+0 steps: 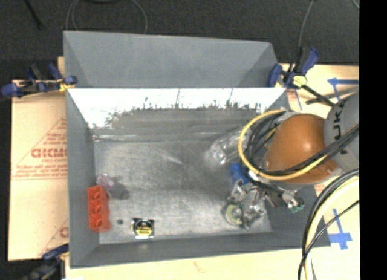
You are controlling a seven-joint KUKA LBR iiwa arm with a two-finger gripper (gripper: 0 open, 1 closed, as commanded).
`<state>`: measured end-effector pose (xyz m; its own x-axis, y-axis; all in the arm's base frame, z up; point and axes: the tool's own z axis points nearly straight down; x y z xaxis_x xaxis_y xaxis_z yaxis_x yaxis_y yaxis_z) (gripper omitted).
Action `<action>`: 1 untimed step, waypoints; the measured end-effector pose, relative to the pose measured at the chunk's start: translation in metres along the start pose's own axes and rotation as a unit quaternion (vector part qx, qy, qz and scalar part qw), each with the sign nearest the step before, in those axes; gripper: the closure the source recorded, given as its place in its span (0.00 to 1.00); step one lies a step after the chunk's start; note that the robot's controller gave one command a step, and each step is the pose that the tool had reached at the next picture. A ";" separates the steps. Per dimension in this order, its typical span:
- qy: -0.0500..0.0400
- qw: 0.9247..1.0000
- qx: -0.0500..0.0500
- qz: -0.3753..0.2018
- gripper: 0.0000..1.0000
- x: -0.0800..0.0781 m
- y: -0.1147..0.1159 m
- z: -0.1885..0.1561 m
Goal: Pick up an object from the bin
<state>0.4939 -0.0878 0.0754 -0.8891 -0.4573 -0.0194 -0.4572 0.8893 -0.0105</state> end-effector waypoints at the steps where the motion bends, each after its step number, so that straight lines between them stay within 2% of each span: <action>1: 0.005 0.986 -0.003 -0.164 1.00 0.011 -0.020 -0.191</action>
Offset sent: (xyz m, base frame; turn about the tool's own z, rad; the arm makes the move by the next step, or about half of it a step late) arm -0.0071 -0.0217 0.1876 -0.3325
